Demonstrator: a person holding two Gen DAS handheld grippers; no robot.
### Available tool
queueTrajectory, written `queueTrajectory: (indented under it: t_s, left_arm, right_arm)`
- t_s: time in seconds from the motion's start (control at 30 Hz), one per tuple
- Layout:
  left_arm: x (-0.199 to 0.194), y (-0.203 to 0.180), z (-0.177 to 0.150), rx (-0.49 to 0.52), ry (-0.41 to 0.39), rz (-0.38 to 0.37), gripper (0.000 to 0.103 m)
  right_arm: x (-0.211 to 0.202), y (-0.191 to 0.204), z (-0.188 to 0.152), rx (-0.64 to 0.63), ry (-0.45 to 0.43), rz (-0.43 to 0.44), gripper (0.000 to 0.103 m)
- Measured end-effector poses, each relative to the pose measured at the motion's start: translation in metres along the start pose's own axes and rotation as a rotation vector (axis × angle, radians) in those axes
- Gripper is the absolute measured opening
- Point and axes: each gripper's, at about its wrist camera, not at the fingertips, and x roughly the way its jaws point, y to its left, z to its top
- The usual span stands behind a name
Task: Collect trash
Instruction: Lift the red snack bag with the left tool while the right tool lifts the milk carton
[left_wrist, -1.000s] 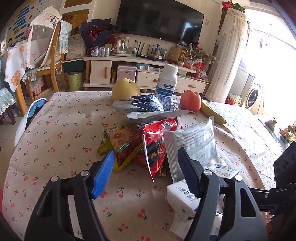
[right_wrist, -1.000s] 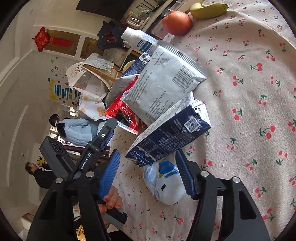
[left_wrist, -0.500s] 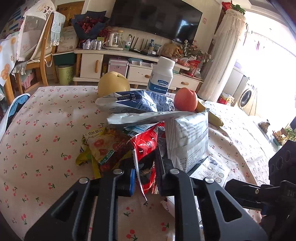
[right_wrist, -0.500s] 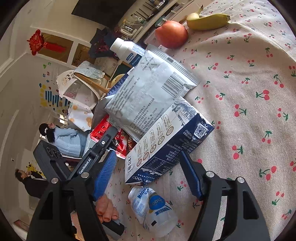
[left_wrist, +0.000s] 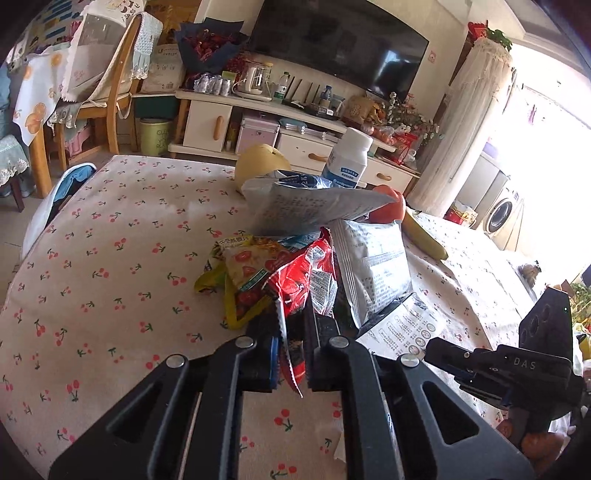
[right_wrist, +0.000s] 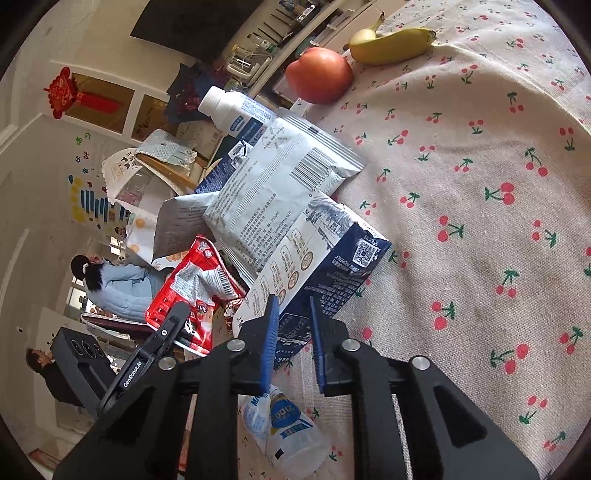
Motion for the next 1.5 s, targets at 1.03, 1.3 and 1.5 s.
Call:
queueTrajectory:
  t_s: [1.03, 1.3, 1.5]
  left_arm:
    - [-0.064, 0.038, -0.013, -0.052, -0.002, -0.021, 0.011]
    - [-0.062, 0.039, -0.014, -0.069, 0.02, -0.037, 0.011]
    - [-0.068, 0.037, -0.013, -0.069, 0.009, -0.044, 0.011]
  right_arm:
    - [0.068, 0.096, -0.03, -0.427, -0.142, -0.638, 0.094]
    - [0.05, 0.074, -0.017, -0.459, -0.041, -0.7, 0.094]
    - [0.008, 0.045, -0.005, -0.383, -0.049, -0.682, 0.094]
